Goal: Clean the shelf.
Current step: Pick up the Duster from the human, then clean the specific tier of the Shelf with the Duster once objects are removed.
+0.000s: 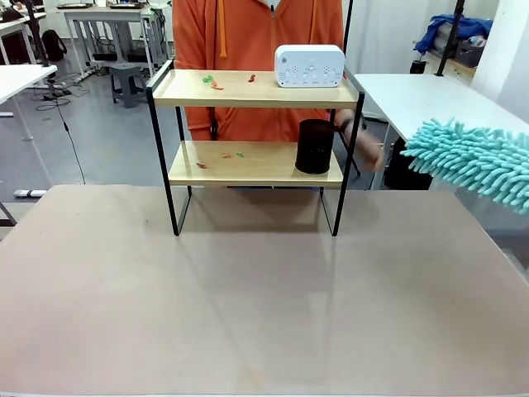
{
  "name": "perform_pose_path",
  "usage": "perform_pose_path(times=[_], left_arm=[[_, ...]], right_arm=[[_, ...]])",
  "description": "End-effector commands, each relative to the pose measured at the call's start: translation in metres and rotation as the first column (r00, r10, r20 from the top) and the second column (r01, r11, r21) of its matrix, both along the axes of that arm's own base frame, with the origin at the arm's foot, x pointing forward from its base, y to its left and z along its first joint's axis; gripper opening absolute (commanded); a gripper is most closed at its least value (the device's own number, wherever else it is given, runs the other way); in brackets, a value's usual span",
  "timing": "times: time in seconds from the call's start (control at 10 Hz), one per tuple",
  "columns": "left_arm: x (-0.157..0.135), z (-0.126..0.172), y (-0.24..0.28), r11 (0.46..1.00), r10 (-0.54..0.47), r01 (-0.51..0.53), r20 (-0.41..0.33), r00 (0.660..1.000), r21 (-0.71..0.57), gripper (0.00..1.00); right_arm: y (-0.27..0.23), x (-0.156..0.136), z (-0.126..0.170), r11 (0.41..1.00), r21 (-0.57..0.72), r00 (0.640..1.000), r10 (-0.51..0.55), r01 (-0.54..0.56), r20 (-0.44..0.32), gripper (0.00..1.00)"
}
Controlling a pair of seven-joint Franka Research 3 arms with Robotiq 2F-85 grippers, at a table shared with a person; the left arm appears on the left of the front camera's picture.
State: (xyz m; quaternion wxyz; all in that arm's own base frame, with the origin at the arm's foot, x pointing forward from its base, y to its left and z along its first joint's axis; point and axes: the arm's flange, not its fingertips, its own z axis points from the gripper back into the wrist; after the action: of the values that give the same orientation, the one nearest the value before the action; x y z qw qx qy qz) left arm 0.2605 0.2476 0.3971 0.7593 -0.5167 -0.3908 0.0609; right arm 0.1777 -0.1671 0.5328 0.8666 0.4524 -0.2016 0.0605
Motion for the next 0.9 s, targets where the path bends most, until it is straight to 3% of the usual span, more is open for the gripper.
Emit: perform_pose_path(times=[0.0,0.8], left_arm=[[0.0002,-0.0005,-0.0024,1.0,0.002,-0.002,0.032,0.999,-0.005,1.0],[0.0002,-0.0005,-0.0024,1.0,0.002,-0.002,0.032,0.999,-0.005,1.0]], right_arm=[[0.0007,-0.0024,0.0071,0.999,0.031,1.0,-0.013,0.013,-0.003,0.0],[0.0007,-0.0024,0.0071,0.999,0.031,1.0,-0.013,0.013,-0.003,0.0]])
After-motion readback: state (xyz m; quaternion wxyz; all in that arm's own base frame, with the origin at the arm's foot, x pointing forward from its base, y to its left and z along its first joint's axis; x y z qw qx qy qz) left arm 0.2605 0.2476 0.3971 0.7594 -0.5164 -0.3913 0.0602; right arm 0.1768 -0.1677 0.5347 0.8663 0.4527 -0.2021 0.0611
